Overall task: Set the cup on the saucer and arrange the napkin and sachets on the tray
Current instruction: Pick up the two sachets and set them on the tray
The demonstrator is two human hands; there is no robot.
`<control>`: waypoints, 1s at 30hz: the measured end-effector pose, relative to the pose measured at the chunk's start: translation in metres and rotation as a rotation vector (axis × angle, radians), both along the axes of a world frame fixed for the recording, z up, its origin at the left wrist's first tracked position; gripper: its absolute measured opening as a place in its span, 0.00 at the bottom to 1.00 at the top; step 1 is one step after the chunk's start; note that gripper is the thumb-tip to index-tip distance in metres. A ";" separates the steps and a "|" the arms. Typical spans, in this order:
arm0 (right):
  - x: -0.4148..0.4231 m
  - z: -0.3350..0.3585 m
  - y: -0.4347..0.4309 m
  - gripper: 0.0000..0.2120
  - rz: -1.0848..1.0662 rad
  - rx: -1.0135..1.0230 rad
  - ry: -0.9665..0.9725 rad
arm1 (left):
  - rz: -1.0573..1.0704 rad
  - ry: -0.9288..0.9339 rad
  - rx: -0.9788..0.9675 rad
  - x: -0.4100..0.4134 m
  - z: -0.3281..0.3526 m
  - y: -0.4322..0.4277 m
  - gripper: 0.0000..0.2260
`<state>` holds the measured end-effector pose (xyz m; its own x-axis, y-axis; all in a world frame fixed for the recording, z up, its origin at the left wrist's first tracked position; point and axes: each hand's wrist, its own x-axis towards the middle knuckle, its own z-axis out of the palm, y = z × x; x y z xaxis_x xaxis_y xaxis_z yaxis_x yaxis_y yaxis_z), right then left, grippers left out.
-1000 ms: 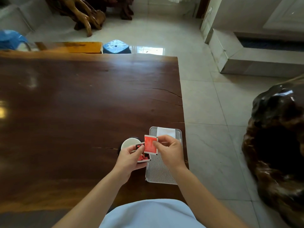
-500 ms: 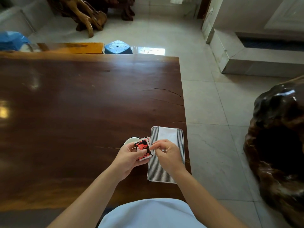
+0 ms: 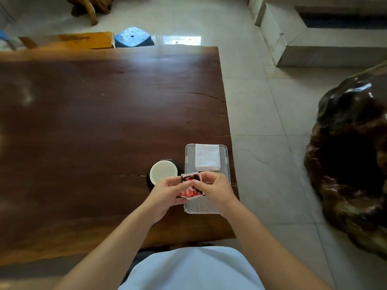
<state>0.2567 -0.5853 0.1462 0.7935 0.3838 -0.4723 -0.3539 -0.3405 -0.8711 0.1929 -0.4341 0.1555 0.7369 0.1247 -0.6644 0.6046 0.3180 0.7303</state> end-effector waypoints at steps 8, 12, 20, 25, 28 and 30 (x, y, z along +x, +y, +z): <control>0.006 -0.010 -0.022 0.10 -0.117 0.015 0.239 | 0.088 0.085 -0.120 0.013 -0.014 -0.020 0.11; 0.011 -0.016 -0.036 0.09 -0.129 0.070 0.307 | 0.298 0.176 -0.308 0.017 -0.026 -0.038 0.11; 0.031 -0.026 -0.039 0.13 -0.196 -0.023 0.197 | -0.218 0.238 -0.099 0.012 -0.033 -0.059 0.09; 0.033 -0.038 -0.031 0.11 -0.053 -0.104 0.224 | -0.232 0.172 -0.006 0.019 -0.044 -0.055 0.09; 0.033 -0.048 -0.031 0.13 -0.113 -0.093 0.241 | -0.077 0.220 -0.182 0.024 -0.052 -0.053 0.08; 0.032 -0.056 -0.031 0.15 -0.144 -0.083 0.265 | -0.027 0.228 -0.199 0.026 -0.059 -0.052 0.11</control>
<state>0.2883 -0.6164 0.0898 0.6822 0.2277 -0.6948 -0.6146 -0.3361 -0.7136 0.2192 -0.4861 0.0970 0.5670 -0.0422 -0.8227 0.7563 0.4223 0.4996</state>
